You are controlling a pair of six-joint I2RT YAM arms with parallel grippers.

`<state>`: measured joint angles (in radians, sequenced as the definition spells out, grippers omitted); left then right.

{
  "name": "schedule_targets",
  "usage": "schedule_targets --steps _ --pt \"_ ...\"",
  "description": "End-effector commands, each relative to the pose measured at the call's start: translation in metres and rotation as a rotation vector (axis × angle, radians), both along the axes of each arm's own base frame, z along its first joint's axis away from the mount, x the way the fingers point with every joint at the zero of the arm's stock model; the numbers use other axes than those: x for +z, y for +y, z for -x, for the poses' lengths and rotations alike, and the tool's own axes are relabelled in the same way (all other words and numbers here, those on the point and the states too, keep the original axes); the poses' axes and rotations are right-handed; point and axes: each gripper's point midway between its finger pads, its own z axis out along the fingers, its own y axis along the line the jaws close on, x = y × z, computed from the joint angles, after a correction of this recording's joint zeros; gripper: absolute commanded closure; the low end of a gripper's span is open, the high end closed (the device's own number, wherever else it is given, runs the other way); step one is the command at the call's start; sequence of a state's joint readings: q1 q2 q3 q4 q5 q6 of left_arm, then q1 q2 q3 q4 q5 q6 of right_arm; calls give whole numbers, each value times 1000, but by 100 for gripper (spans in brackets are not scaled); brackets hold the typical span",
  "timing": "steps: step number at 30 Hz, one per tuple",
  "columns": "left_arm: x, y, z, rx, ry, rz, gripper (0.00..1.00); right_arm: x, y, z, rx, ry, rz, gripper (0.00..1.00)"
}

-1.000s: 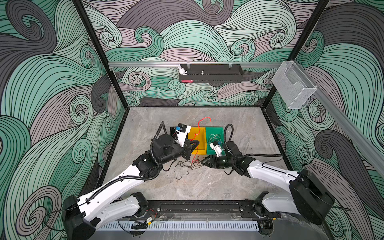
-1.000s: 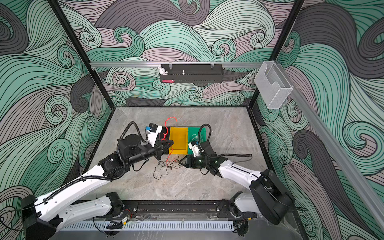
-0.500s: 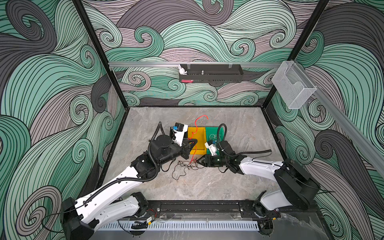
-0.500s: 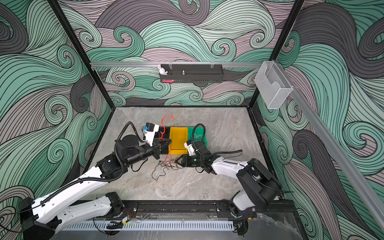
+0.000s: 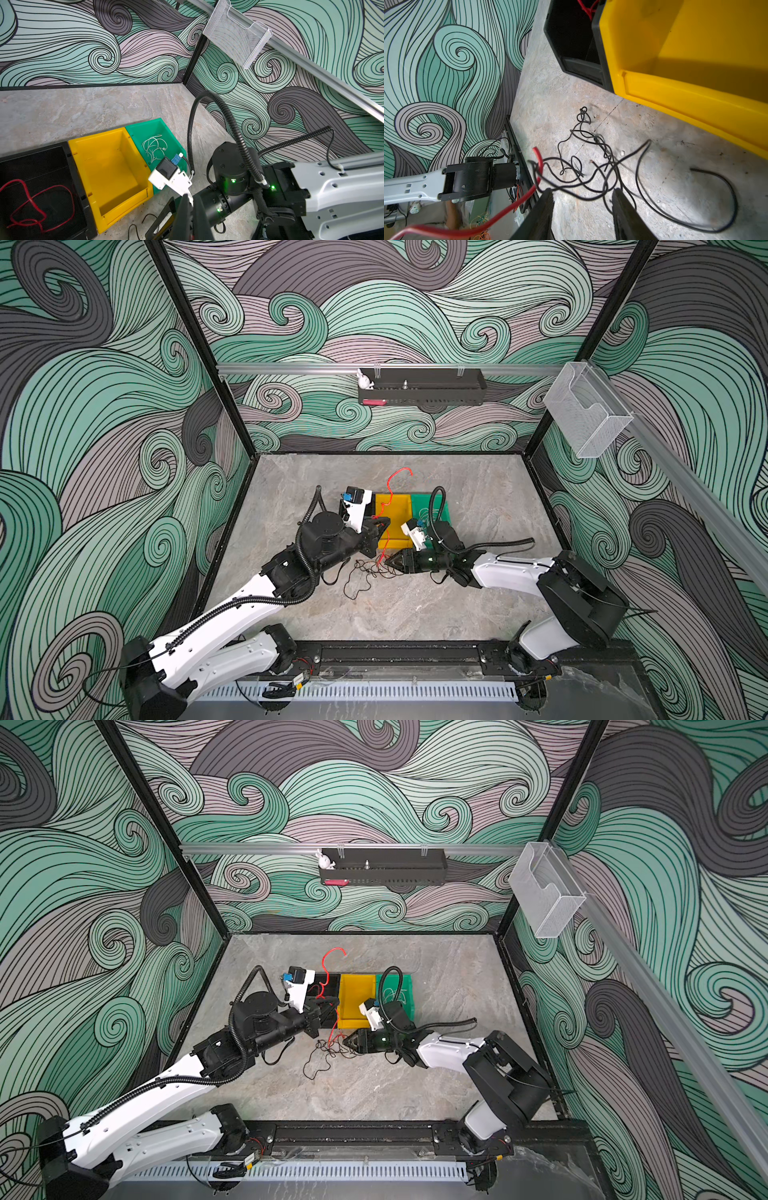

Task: Untangle the cables

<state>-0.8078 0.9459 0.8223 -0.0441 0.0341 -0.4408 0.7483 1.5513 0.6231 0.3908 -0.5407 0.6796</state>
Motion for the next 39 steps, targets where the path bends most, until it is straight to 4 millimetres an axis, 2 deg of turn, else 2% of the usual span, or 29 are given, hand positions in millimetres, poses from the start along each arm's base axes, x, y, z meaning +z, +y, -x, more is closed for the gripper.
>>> schedule_targets --steps 1,6,10,14,17,23,27,30,36,39 --pt "2 4 -2 29 -3 8 100 6 14 4 55 -35 -39 52" --pt "3 2 0 19 8 30 100 -6 19 -2 51 -26 -13 49" --pt "8 3 -1 24 -3 39 100 -19 21 -7 41 -20 17 52" --pt "15 2 0 17 -8 57 100 -32 17 -10 16 -14 46 68" --pt "18 2 1 14 -8 63 100 -34 14 -13 -8 -21 61 81" --pt "23 7 5 18 -14 71 100 -40 -5 -23 -91 -3 124 99" --pt "23 11 9 18 -12 69 100 -44 -19 -33 -162 34 115 100" --pt "16 15 11 21 6 43 100 -43 -25 -35 -183 53 102 100" --pt "-1 27 14 55 33 -22 100 -25 -32 -36 -205 36 77 100" --pt "-1 35 18 72 29 -24 100 -20 -41 -38 -227 28 97 100"
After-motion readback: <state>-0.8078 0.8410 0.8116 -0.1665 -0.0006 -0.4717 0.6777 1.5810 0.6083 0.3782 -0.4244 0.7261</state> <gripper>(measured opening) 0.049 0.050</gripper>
